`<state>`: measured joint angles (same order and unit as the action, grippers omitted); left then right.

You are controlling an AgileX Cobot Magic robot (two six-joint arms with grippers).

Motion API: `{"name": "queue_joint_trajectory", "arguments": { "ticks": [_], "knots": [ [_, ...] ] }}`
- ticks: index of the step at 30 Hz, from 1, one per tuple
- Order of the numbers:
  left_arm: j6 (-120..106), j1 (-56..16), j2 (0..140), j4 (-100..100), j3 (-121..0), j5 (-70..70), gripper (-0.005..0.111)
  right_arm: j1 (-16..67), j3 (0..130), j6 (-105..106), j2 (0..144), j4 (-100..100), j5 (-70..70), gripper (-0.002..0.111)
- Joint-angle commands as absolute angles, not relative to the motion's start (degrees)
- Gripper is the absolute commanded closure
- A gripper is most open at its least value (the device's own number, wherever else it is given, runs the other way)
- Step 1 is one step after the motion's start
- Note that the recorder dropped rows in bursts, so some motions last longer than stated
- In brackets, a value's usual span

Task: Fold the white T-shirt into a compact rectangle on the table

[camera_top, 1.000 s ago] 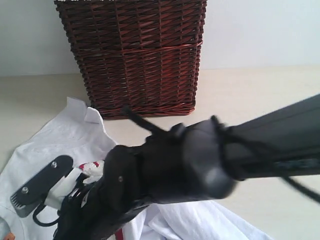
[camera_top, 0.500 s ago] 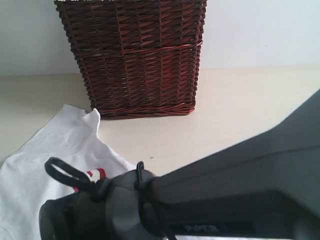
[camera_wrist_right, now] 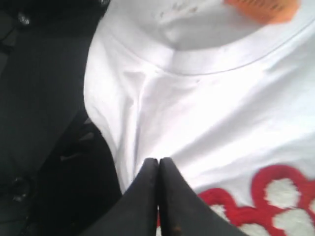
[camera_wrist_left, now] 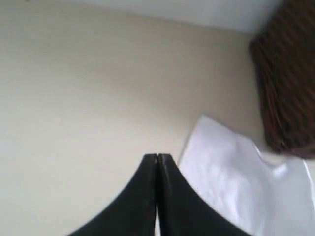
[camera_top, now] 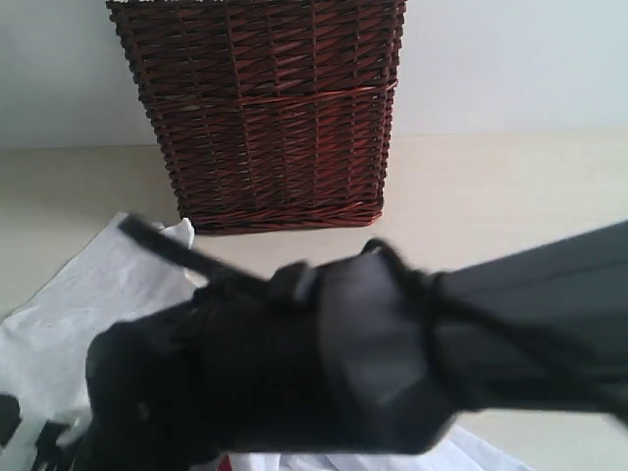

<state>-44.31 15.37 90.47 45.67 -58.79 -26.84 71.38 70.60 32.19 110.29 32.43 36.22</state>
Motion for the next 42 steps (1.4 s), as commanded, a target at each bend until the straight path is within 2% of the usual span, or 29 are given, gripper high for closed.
{"name": "queue_joint_trajectory", "arguments": {
  "ticks": [1,9,13,18,24,32,42],
  "knots": [
    [-44.34,14.11,95.13,43.26,-57.83,-41.64,0.107,69.12,69.90,21.78,102.08,19.90,34.10,0.108],
    [-41.78,8.61,106.32,40.59,-55.65,-41.55,0.107,68.20,61.67,10.03,89.39,7.52,31.09,0.108],
    [-37.03,8.04,112.05,36.69,-59.33,-41.89,0.107,68.20,57.62,4.66,84.93,3.21,29.43,0.108],
    [-20.16,8.04,118.19,17.17,-65.78,-40.43,0.107,68.20,54.09,-3.04,80.15,-3.63,29.43,0.108],
    [-21.45,8.04,125.42,18.28,-70.97,-39.02,0.107,68.20,51.66,-7.31,76.44,-8.54,27.24,0.108],
    [-16.43,9.21,130.24,15.99,-86.53,-38.97,0.107,68.20,51.27,-9.25,75.74,-10.46,28.96,0.108],
    [-10.60,9.21,144.08,5.44,-113.54,-51.68,0.107,66.85,50.59,-9.89,75.74,-11.94,29.52,0.108]
  ]
}}
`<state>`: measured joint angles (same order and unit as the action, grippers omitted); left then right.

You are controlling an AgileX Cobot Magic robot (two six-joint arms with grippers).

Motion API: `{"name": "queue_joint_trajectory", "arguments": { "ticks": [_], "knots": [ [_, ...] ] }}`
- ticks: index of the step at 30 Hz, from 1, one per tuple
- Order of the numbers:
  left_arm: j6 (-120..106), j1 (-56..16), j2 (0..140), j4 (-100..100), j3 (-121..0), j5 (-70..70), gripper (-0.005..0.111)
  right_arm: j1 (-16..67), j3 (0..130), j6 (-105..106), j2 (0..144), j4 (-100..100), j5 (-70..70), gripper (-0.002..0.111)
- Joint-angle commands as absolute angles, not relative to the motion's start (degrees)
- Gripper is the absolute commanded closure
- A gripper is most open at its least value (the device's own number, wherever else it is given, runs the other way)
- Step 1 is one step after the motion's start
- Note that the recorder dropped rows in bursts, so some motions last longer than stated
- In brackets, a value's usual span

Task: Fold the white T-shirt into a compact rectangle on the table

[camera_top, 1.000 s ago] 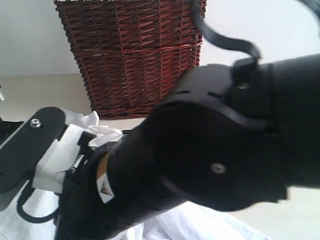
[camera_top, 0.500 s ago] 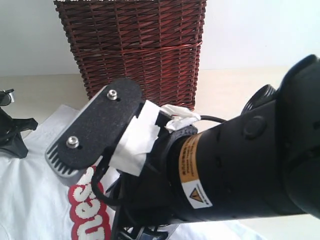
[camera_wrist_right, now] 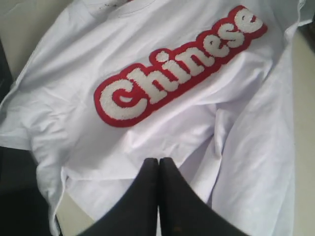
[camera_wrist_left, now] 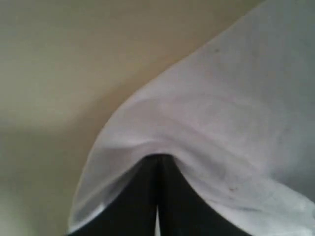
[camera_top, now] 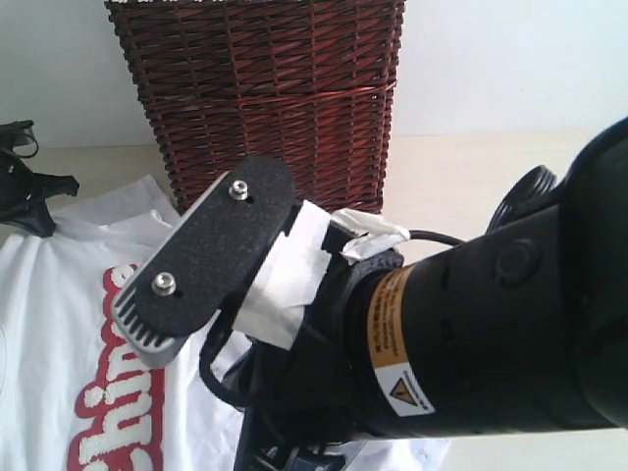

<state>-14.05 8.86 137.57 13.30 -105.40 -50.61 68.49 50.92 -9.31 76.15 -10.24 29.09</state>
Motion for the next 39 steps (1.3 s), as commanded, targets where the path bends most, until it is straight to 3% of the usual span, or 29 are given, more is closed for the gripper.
{"name": "queue_joint_trajectory", "arguments": {
  "ticks": [1,6,8,9,11,12,16,20,29,35,39],
  "knots": [
    [-9.87,9.21,144.63,3.54,-116.34,-53.24,0.107,65.89,50.28,-10.67,75.85,-12.20,29.83,0.108],
    [-11.34,9.63,143.09,5.91,-125.56,-59.75,0.107,56.56,46.59,-12.57,79.97,-12.79,25.46,0.107],
    [-18.09,9.63,138.98,14.60,-125.96,-61.27,0.107,53.53,46.12,-11.61,85.56,-11.93,22.13,0.095],
    [-19.45,9.63,136.06,19.25,-125.96,-62.84,0.107,52.57,46.12,-11.61,89.53,-11.95,20.82,0.080],
    [-19.45,9.63,132.34,20.55,-125.96,-65.90,0.107,50.28,46.12,-11.98,96.67,-11.95,19.79,0.066],
    [-19.45,9.63,131.42,20.55,-125.96,-67.25,0.107,49.46,46.12,-12.25,98.60,-11.95,18.99,0.066],
    [-19.56,9.63,124.09,23.33,-120.09,-69.85,0.107,45.84,48.67,-12.25,108.24,-12.24,17.77,0.070],
    [-20.76,9.63,120.03,22.80,-112.09,-66.62,0.107,45.84,48.95,-11.92,106.01,-15.39,20.46,0.108],
    [-22.30,9.51,119.76,23.19,-106.21,-66.71,0.107,45.84,49.05,-27.19,91.04,-39.37,30.92,0.108],
    [-22.53,9.51,119.76,23.43,-105.09,-66.58,0.107,45.84,49.05,-42.93,87.93,-62.95,44.45,0.108],
    [-23.03,9.51,119.76,24.67,-105.09,-66.58,0.107,45.84,49.69,-48.04,87.44,-78.31,43.59,0.108]
  ]
}}
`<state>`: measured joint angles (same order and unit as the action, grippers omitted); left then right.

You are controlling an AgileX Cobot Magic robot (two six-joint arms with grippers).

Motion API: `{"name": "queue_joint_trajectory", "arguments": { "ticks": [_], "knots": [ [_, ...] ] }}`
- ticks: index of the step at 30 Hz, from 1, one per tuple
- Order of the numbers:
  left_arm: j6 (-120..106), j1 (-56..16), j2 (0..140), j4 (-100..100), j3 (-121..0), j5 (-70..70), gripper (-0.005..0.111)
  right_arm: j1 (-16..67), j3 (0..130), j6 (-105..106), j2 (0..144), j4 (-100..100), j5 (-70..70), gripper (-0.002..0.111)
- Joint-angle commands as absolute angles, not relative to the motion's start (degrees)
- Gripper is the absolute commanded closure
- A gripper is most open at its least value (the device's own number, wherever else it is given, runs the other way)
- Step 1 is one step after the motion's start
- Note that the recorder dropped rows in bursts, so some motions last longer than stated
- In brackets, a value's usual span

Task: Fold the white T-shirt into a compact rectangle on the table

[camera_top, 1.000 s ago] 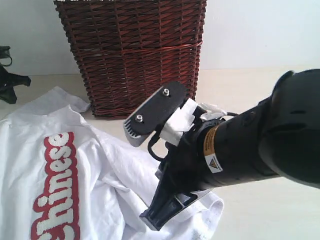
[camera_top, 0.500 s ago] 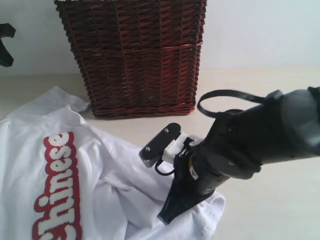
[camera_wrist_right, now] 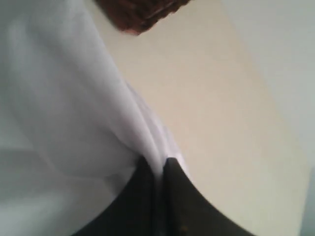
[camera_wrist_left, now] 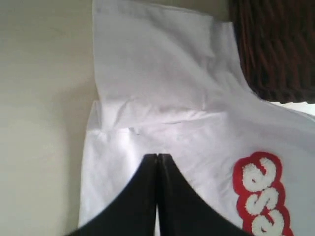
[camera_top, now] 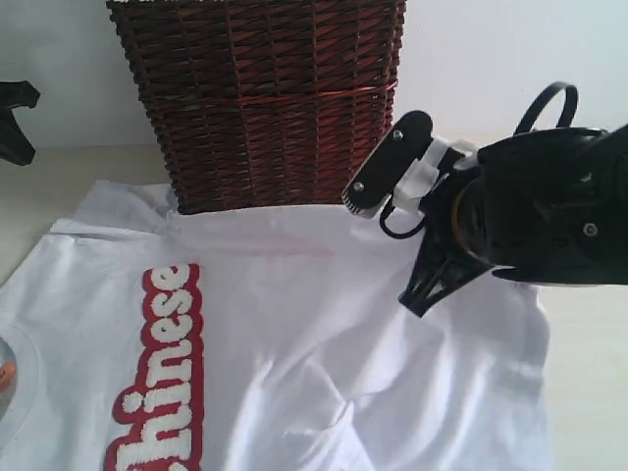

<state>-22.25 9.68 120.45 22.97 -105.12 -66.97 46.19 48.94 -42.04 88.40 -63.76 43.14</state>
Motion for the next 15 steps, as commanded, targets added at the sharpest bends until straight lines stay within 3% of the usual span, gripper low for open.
{"name": "queue_joint_trajectory", "arguments": {
  "ticks": [1,5,12,15],
  "knots": [
    [-23.18,9.51,119.76,24.80,-105.09,-66.58,0.107,45.84,50.35,-48.83,87.44,-81.07,43.34,0.107],
    [-23.28,9.51,119.76,24.93,-105.09,-66.70,0.107,45.84,53.58,-49.25,87.44,-84.60,46.28,0.098],
    [-23.31,9.51,119.76,26.18,-105.09,-67.20,0.107,45.84,54.91,-49.15,87.65,-75.61,49.67,0.067],
    [-24.63,9.43,119.12,28.27,-104.13,-67.59,0.107,45.84,54.91,-49.15,88.69,-73.34,52.43,0.062]
  ]
}}
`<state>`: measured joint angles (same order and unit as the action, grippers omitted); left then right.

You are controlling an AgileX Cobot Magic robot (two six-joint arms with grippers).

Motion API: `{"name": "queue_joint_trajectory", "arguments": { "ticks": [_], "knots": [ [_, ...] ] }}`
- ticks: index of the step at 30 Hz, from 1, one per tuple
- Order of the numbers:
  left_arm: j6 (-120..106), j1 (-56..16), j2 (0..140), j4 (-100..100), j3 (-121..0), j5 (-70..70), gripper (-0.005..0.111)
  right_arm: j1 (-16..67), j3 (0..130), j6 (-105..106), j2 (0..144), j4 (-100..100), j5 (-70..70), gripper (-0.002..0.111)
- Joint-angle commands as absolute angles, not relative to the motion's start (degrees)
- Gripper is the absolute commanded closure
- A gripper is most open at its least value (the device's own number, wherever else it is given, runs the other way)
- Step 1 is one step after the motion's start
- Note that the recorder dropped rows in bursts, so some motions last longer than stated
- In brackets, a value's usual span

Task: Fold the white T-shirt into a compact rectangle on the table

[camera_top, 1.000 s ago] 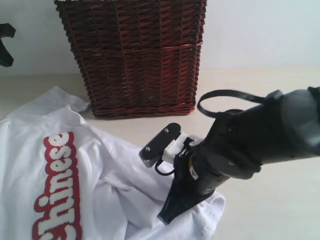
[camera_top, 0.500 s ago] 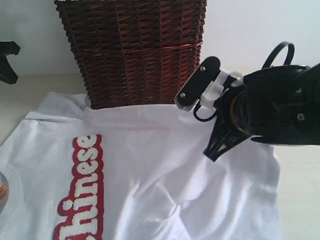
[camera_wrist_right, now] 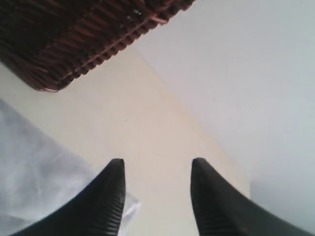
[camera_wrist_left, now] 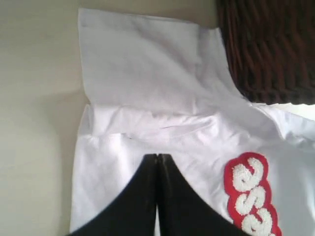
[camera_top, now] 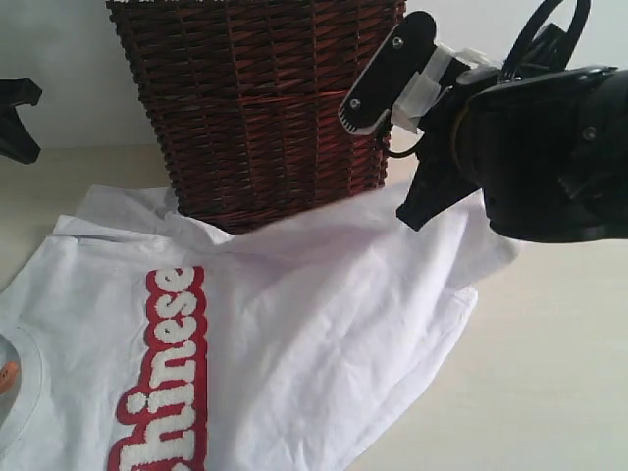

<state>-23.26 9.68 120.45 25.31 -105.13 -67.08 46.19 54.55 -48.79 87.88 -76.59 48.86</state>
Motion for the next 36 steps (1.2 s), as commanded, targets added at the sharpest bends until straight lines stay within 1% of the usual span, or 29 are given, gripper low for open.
{"name": "queue_joint_trajectory", "arguments": {
  "ticks": [1,5,8,9,10,11,14,15,16,17,20,24,27,30,33,36],
  "knots": [
    [-25.30,9.28,118.68,28.77,-103.57,-67.59,0.107,45.84,54.91,-49.73,89.18,-72.84,53.88,0.062],
    [-27.97,7.97,115.64,30.71,-99.40,-68.25,0.107,45.51,54.91,-52.43,90.23,-68.73,55.00,0.067],
    [-30.26,5.13,112.12,30.21,-92.85,-69.31,0.107,43.79,54.91,-52.21,90.23,-63.90,48.89,0.079],
    [-31.14,1.86,110.09,28.83,-86.04,-68.22,0.107,42.57,54.91,-52.18,90.23,-61.52,45.03,0.086],
    [-31.38,0.00,109.34,27.97,-82.54,-67.04,0.107,42.28,54.91,-52.18,90.13,-60.62,43.72,0.088],
    [-31.50,-3.84,108.68,26.30,-75.95,-63.72,0.107,41.95,54.91,-51.36,90.13,-59.00,42.82,0.092],
    [-30.39,-9.91,108.68,23.30,-64.63,-55.45,0.107,41.95,54.91,-47.42,90.03,-54.48,41.88,0.094],
    [-26.50,-10.68,108.68,20.43,-59.92,-50.13,0.107,41.95,54.64,-46.99,90.03,-53.46,40.69,0.094],
    [-22.90,-10.79,108.68,17.78,-57.95,-47.43,0.107,41.95,54.41,-46.47,90.03,-52.64,39.95,0.094],
    [-13.91,-9.58,108.68,10.48,-55.78,-43.90,0.107,41.95,54.12,-45.45,90.03,-50.95,37.92,0.094],
    [-0.89,-5.52,108.81,-4.40,-55.48,-43.48,0.107,41.95,53.04,-41.98,90.03,-47.14,36.38,0.094],
    [0.00,-1.49,114.27,-7.34,-59.67,-46.23,0.107,41.95,50.98,-34.49,90.03,-40.40,33.97,0.094],
    [0.86,-0.56,115.57,-8.29,-65.89,-46.43,0.107,41.95,48.89,-26.08,90.03,-32.78,32.10,0.092],
    [0.00,-0.56,114.71,-9.69,-71.40,-46.83,0.107,41.95,46.05,-16.44,90.03,-22.74,28.02,0.088],
    [2.31,0.05,113.54,-13.71,-76.28,-48.98,0.107,41.95,42.61,-6.77,90.14,-11.33,21.80,0.084],
    [3.60,0.23,111.52,-14.03,-80.07,-50.60,0.107,41.95,41.56,6.44,91.33,4.09,19.58,0.083]
  ]
}}
